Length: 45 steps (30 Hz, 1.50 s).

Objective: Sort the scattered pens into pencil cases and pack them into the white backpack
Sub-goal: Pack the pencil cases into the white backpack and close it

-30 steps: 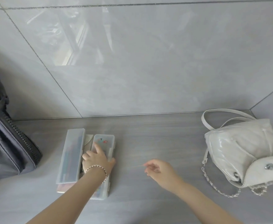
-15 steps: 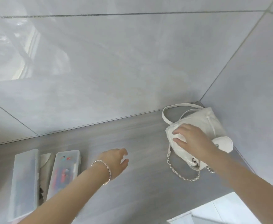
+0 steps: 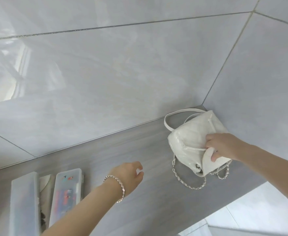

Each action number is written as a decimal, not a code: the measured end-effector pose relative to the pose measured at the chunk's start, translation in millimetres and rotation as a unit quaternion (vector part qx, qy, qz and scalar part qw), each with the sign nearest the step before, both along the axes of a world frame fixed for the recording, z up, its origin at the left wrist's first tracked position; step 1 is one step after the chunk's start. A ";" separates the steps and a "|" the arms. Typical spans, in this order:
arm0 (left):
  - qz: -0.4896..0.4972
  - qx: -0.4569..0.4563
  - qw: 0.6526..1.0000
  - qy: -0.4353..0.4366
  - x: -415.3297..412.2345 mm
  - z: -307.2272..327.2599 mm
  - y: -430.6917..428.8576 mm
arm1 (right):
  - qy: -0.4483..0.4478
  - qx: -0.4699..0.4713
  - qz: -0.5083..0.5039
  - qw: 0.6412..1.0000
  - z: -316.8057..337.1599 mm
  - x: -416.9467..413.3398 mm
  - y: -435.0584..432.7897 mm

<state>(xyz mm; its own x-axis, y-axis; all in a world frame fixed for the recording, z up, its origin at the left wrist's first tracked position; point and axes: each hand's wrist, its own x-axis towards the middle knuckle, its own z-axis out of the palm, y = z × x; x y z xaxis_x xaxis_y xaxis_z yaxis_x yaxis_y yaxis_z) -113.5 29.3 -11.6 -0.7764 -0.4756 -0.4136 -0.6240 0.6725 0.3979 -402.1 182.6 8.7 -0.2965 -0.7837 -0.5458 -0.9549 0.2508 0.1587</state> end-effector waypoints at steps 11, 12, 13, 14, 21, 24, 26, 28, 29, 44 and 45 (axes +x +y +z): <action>0.013 -0.033 0.957 0.289 23.1 47.5 29.2 | -0.168 -0.118 0.098 0.974 76.0 128.6 -57.8; 0.032 -0.046 0.957 0.286 25.4 47.8 25.8 | -0.191 -0.126 0.098 0.968 74.3 137.3 -66.4; 0.057 -0.054 0.956 0.284 28.1 44.5 21.2 | -0.219 -0.135 0.090 0.962 70.2 144.2 -74.7; 0.090 -0.050 0.956 0.275 32.3 41.0 15.7 | -0.253 -0.138 0.076 0.955 62.2 150.3 -83.1; 0.211 0.034 0.973 0.086 61.1 -7.7 -11.4 | -0.374 -0.244 -0.017 0.894 -24.3 182.6 -106.9; 0.262 0.112 0.958 0.021 66.6 -27.6 -8.5 | -0.217 -0.366 0.023 0.905 -65.1 204.0 -92.0; 0.278 0.111 0.954 0.007 61.8 -36.5 -5.6 | -0.183 -0.437 0.019 0.881 -82.7 212.8 -76.0; 0.282 0.118 0.952 -0.014 54.3 -43.1 -6.3 | -0.184 -0.485 0.019 0.855 -97.2 215.5 -61.3; 0.281 0.124 0.951 -0.021 51.2 -46.7 -8.2 | -0.188 -0.498 0.013 0.846 -101.2 216.1 -55.1; 0.259 0.172 0.948 -0.063 44.8 -59.0 -17.0 | -0.237 -0.520 -0.003 0.820 -115.7 209.6 -51.5; 0.256 0.169 0.950 -0.065 45.5 -59.5 -17.1 | -0.262 -0.497 0.015 0.827 -113.8 202.8 -52.5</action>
<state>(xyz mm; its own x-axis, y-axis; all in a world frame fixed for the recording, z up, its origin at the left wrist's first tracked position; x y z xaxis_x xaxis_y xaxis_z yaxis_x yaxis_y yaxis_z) -68.1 12.2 -71.1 -0.4111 -0.6004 -0.6859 -0.8934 0.1159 0.4340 -199.3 130.1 -105.1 -0.1953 -0.9251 0.3257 -0.8358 -0.0167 -0.5488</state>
